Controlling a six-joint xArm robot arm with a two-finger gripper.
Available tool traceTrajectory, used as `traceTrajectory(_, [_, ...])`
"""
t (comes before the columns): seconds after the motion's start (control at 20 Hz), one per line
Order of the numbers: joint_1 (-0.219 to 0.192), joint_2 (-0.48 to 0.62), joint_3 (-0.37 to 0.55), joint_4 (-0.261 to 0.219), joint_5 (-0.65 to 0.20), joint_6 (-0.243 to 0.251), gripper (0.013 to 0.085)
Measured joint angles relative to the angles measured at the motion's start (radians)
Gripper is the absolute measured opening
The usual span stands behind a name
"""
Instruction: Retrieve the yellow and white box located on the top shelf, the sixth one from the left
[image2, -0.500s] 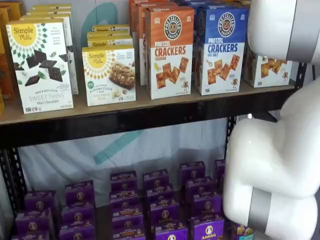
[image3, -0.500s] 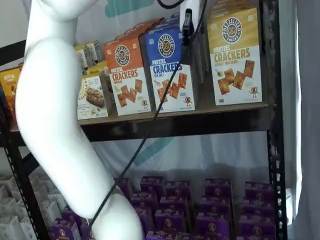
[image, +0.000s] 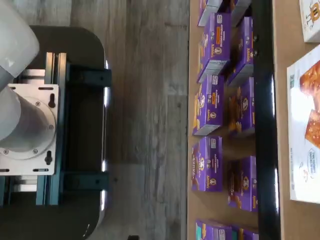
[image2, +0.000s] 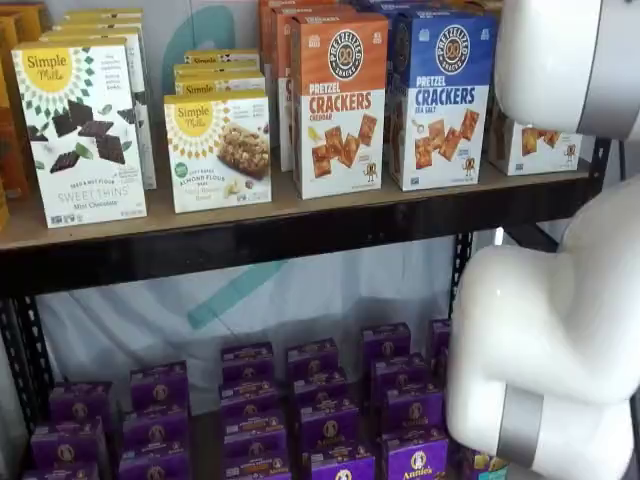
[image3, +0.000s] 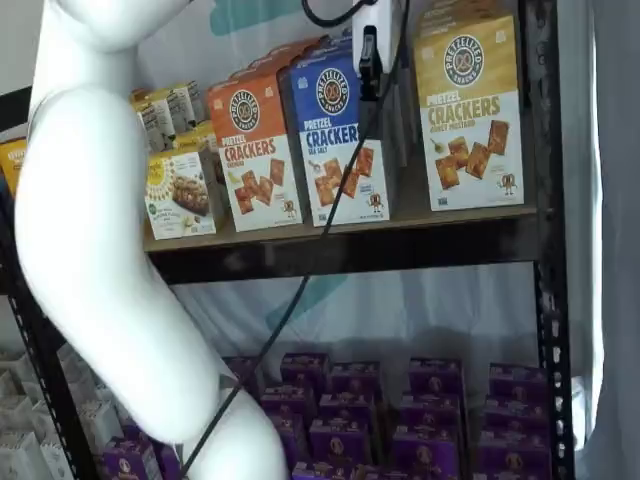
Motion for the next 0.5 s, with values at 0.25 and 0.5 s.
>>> traceTrajectory(0.25, [-0.018,0.005,-0.016,0.026,0.013,-0.004,0.0850])
traceTrajectory(0.5, [-0.055,0.027,-0.055,0.099,0.031,-0.002,0.0850])
